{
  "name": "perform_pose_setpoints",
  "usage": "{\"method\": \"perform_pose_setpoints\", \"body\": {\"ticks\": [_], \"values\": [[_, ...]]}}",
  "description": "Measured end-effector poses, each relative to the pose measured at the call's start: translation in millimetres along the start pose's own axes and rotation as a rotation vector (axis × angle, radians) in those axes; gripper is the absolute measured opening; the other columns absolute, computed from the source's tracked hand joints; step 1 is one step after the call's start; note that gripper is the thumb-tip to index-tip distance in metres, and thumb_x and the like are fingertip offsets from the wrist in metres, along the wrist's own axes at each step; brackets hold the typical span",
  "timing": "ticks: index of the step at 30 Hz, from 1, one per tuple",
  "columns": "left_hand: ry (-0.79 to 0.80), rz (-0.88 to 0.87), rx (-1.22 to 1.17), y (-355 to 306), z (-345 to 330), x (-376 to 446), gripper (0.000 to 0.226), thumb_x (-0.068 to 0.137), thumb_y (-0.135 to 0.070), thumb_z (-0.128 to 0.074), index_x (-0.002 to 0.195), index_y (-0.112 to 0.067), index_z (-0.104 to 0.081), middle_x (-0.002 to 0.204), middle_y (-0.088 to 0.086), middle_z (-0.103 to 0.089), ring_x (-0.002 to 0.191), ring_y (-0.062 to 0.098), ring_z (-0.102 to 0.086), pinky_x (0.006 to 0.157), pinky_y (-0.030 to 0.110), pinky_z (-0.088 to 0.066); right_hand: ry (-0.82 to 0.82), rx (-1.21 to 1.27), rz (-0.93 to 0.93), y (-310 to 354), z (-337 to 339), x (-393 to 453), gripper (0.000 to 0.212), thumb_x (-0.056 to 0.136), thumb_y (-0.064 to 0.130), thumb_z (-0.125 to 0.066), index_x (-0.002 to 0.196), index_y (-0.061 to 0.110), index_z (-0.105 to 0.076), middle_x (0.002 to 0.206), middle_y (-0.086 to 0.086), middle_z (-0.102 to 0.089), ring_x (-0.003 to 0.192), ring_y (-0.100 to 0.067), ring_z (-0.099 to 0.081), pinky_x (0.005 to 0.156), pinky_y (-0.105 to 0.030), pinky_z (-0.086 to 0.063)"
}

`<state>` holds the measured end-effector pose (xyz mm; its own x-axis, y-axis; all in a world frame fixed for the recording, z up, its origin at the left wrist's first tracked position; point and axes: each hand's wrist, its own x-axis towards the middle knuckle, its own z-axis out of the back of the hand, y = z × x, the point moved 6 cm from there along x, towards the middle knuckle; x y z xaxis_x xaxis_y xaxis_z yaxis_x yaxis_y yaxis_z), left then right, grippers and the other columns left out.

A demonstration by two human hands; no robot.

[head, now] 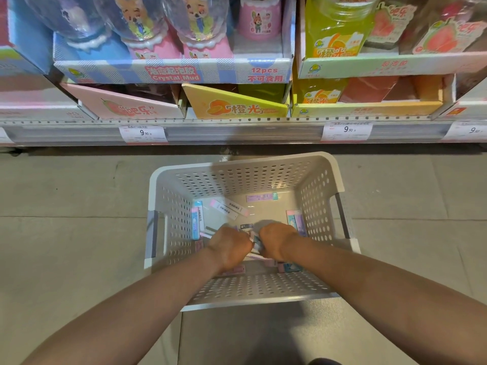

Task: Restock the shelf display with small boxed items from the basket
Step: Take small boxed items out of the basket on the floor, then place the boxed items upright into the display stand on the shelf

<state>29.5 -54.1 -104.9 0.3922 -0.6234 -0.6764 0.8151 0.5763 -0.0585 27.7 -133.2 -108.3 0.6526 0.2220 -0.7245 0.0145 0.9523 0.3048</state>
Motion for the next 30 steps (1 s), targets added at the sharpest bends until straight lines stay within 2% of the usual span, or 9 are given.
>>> {"method": "perform_pose_setpoints", "body": {"ticks": [2,5,8,10,17,20,25,28,30], "values": [[0.025,-0.005,0.107,2.5,1.1,-3.3,0.021,0.092,-0.004,-0.044,0.105,-0.002,-0.061,0.107,0.015,-0.065,0.092,0.031,-0.062,0.063,0.030,-0.039,0.004,0.094,-0.002,-1.3,6.9,-3.3,0.026,0.089,0.020,-0.049,0.110,0.004,-0.052,0.115,-0.016,-0.056,0.110,-0.031,-0.054,0.086,-0.032,-0.044],[-0.013,0.026,0.138,12.7,12.6,-9.1,0.023,0.095,-0.013,-0.044,0.110,-0.007,-0.061,0.112,0.011,-0.063,0.099,0.030,-0.060,0.048,0.025,-0.024,-0.004,0.240,-0.045,-2.2,26.3,-13.7,0.012,0.088,0.020,-0.052,0.085,0.009,-0.054,0.101,-0.015,-0.059,0.093,-0.026,-0.055,0.065,-0.023,-0.040],[-0.076,0.117,-0.023,26.3,37.7,-27.5,0.028,0.096,-0.025,-0.043,0.116,-0.010,-0.055,0.119,0.012,-0.061,0.107,0.032,-0.058,0.070,0.033,-0.047,-0.028,0.479,-0.074,-0.3,47.7,-28.7,0.015,0.085,0.015,-0.055,0.072,0.014,-0.048,0.076,-0.007,-0.060,0.077,-0.023,-0.057,0.054,-0.024,-0.039],[-0.123,0.130,-0.099,33.0,60.9,-47.3,0.030,0.096,-0.029,-0.042,0.118,-0.013,-0.052,0.122,0.011,-0.060,0.109,0.032,-0.058,0.082,0.038,-0.048,-0.053,0.643,-0.073,5.0,67.1,-46.1,0.010,0.086,0.012,-0.054,0.077,0.014,-0.053,0.070,-0.005,-0.057,0.068,-0.021,-0.056,0.053,-0.021,-0.041],[-0.213,0.175,-0.243,47.8,157.9,-135.3,0.027,0.093,-0.034,-0.041,0.105,-0.014,-0.056,0.116,0.005,-0.063,0.104,0.027,-0.059,0.074,0.031,-0.044,-0.162,0.937,-0.023,42.7,167.7,-145.6,0.008,0.092,0.019,-0.052,0.097,0.014,-0.056,0.073,0.003,-0.056,0.062,-0.007,-0.053,0.047,-0.010,-0.044],[-0.316,0.183,-0.296,51.7,210.2,-185.6,0.023,0.090,-0.034,-0.045,0.094,-0.015,-0.056,0.106,0.006,-0.066,0.098,0.026,-0.061,0.072,0.031,-0.044,-0.200,1.070,-0.017,63.1,214.0,-198.9,0.019,0.090,0.020,-0.055,0.108,0.012,-0.058,0.089,-0.002,-0.062,0.069,-0.008,-0.056,0.043,-0.007,-0.043],[-0.435,0.164,-0.624,52.7,295.6,-277.8,0.034,0.071,-0.051,-0.036,0.071,-0.024,-0.056,0.071,0.005,-0.061,0.074,0.030,-0.061,0.063,0.035,-0.043,-0.265,1.091,0.050,108.2,297.6,-301.4,0.012,0.092,0.022,-0.053,0.080,0.023,-0.055,0.067,0.006,-0.053,0.057,-0.006,-0.049,0.041,-0.011,-0.038],[-0.530,0.127,-0.783,49.4,355.1,-342.4,0.024,0.067,-0.052,-0.035,0.054,-0.033,-0.034,0.050,-0.006,-0.040,0.053,0.006,-0.045,0.054,0.029,-0.033,-0.344,1.104,0.082,133.2,347.0,-368.3,0.016,0.091,0.022,-0.054,0.076,0.028,-0.057,0.066,0.006,-0.056,0.056,-0.009,-0.052,0.050,-0.018,-0.042],[-0.617,0.111,-0.898,44.3,405.8,-393.3,0.026,0.073,-0.043,-0.046,0.053,-0.034,-0.033,0.045,-0.006,-0.042,0.049,-0.003,-0.045,0.048,0.016,-0.028,-0.391,1.129,0.112,150.2,380.5,-413.7,0.018,0.090,0.020,-0.055,0.074,0.028,-0.058,0.061,0.010,-0.059,0.051,-0.002,-0.056,0.050,-0.019,-0.044]]}}
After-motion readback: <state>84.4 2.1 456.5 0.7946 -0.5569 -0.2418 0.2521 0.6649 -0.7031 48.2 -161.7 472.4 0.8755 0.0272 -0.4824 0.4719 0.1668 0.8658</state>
